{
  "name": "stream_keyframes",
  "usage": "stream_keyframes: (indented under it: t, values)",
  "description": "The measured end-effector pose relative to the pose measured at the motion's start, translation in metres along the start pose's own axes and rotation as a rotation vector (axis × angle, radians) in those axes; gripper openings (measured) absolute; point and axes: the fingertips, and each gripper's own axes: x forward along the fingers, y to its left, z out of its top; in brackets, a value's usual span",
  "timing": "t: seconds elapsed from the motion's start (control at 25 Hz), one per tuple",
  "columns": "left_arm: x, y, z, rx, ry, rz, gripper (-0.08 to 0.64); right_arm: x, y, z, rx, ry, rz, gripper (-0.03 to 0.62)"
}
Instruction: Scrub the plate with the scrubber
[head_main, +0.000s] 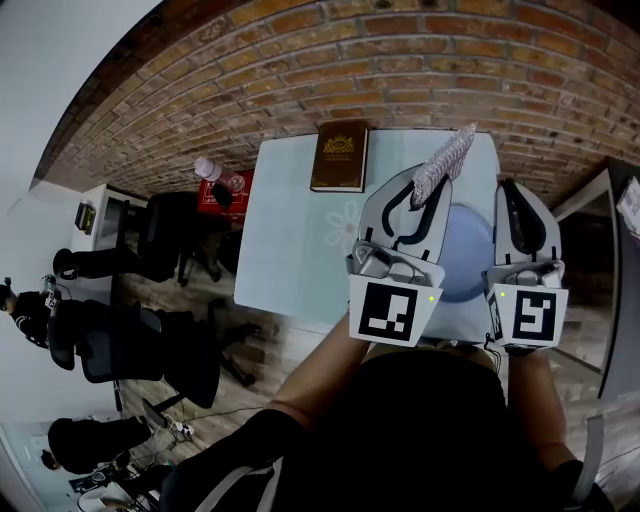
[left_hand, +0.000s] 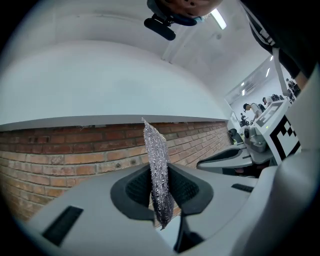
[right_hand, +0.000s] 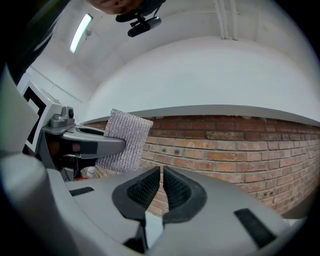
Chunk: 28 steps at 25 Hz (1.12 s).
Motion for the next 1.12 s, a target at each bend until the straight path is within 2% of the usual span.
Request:
stream_keyframes:
  t: [0.48,1.12]
  values:
    - [-0.004,-0.002,0.005,0.000,-0.021,0.000,0.083,-0.005,0.002,0.003,-0.052,0.013,-0.012,0.043]
    - [-0.016,-0.006,0.005,-0.002,-0.023,0.004,0.083,-0.012,0.019,0.005,-0.055,0.010,0.012,0.038]
